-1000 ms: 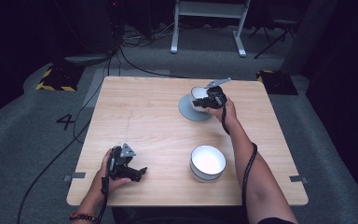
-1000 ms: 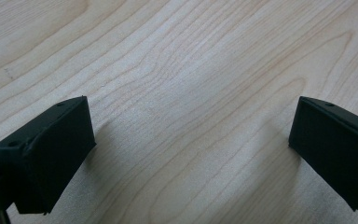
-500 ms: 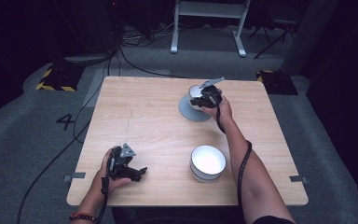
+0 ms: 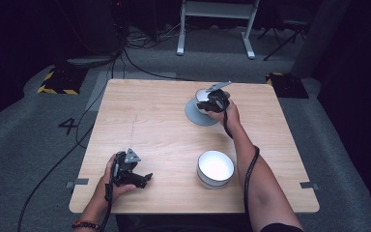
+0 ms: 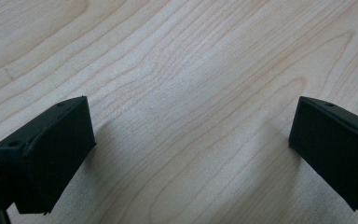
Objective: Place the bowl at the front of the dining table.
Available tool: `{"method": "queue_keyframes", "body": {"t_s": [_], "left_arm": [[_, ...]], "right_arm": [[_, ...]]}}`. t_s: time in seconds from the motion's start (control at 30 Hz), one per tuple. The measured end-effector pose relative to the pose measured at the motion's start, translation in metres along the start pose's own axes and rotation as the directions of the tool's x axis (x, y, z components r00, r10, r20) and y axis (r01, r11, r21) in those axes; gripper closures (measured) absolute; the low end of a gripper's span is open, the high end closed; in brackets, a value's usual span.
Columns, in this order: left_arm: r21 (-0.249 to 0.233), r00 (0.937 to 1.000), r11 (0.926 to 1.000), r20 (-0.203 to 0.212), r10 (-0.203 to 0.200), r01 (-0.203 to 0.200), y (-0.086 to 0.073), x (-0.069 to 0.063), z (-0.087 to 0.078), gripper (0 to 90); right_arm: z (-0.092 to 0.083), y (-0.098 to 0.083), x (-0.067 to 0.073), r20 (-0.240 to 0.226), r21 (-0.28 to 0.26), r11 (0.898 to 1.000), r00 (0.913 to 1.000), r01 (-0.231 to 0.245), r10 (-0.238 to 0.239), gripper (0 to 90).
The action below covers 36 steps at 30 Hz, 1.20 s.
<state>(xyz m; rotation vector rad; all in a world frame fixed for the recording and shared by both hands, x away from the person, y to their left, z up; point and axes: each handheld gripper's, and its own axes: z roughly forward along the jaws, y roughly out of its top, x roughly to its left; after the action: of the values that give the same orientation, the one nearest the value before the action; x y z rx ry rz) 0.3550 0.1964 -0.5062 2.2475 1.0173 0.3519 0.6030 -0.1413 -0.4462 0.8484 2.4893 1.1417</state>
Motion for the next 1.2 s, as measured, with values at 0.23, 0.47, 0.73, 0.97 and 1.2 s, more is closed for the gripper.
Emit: {"method": "queue_keyframes", "body": {"t_s": [0.23, 0.47, 0.73, 0.97, 1.2], "left_arm": [[0.001, 1.0000, 1.0000, 0.000, 0.002, -0.002, 0.0000, 0.0001, -0.0001, 0.2], [0.001, 1.0000, 1.0000, -0.001, 0.002, -0.002, 0.0000, 0.0001, -0.0001, 0.3], [0.001, 1.0000, 1.0000, -0.002, 0.002, -0.002, 0.0000, -0.0001, -0.0001, 0.4], [0.001, 1.0000, 1.0000, -0.002, 0.003, -0.003, 0.0000, 0.0000, -0.0001, 0.4], [0.000, 1.0000, 1.0000, -0.002, 0.002, -0.002, 0.0000, -0.0001, -0.0001, 0.4]], "right_arm": [[0.0012, -0.0015, 0.0011, -0.012, 0.005, 1.000, 0.9999, 0.005, -0.005, 82.6], [0.0016, 0.0004, 0.0047, -0.025, 0.010, 0.999, 0.9992, 0.031, -0.030, 81.1], [0.0018, 0.0008, 0.0081, -0.028, 0.002, 1.000, 0.9992, 0.027, -0.027, 80.4], [0.0019, -0.0007, 0.0075, -0.032, 0.002, 1.000, 0.9993, 0.019, -0.019, 79.1], [-0.0001, -0.0015, 0.0072, -0.018, 0.019, 0.999, 0.9990, 0.040, -0.040, 77.1]]}}
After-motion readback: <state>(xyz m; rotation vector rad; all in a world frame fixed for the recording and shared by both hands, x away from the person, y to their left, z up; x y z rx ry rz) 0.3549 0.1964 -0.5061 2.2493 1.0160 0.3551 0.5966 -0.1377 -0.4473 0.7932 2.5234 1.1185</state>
